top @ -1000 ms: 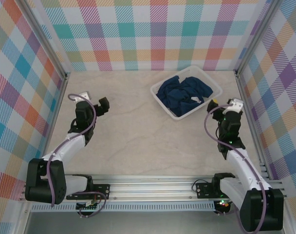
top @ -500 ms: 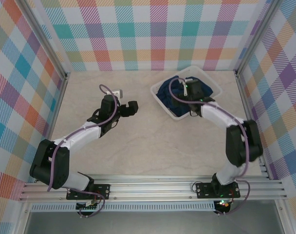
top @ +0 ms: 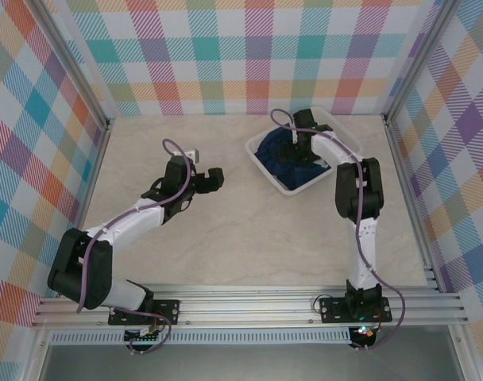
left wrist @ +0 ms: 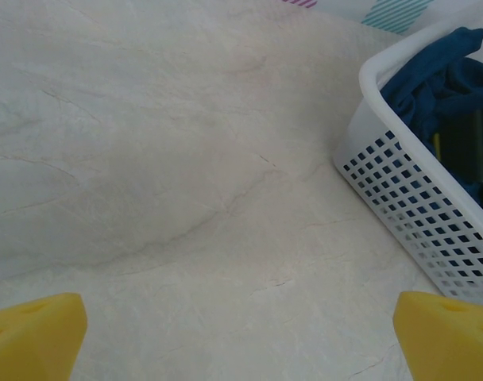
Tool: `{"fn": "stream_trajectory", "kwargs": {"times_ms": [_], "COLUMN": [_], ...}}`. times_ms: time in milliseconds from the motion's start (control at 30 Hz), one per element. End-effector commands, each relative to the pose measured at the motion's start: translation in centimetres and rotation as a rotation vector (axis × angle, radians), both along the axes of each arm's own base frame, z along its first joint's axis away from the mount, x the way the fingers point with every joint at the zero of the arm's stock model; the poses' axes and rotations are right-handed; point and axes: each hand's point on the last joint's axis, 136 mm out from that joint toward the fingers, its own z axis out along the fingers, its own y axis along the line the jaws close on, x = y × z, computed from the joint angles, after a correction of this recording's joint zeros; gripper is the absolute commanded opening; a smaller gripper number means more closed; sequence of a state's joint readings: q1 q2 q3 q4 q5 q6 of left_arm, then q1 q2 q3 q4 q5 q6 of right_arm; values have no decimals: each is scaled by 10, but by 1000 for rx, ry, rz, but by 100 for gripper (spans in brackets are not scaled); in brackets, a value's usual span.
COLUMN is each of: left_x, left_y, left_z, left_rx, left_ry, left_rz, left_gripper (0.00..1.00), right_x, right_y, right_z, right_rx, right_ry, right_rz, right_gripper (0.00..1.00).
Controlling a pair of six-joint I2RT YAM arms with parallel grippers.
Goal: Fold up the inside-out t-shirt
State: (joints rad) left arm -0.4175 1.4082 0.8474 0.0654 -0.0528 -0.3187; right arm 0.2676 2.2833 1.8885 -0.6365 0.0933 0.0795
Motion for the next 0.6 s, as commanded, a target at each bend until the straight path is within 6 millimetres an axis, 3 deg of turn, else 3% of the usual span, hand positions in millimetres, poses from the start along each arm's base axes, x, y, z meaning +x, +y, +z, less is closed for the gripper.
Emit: {"fn": "stream_trajectory", "kwargs": {"times_ms": [0,100,167,233,267,400,467,567], "left_x": [-3,-6,-8,-10,-11,-20,-25,-29], "left_y": [9,12,14,17,19,34,45,65], "left_z": [13,11,12,11,13,14,14,15], "left_rx": [28,39,42,48,52,68,68,37], "left_ry": [-32,-25,-26,-26,-30,-51,-62,-73], "left_rz": [19,28,33,41,49,94,128,192], "left_gripper": [99,99,99,99,99,100,100,100], "right_x": [-15,-7,1,11,16,4,-18,-58], "right_y": [4,1,0,0,0,-2,5,30], "right_z": [-26,-35,-25,2,26,152,223,303], "right_rx": [45,50,68,118,150,318,415,541], "right_ry": [147,141,93,-13,-88,-388,-535,-684], "right_rz": [-62,-93,-101,-91,-87,-61,-12,92], "right_gripper": [86,72,48,17,2,0,0,0]}}
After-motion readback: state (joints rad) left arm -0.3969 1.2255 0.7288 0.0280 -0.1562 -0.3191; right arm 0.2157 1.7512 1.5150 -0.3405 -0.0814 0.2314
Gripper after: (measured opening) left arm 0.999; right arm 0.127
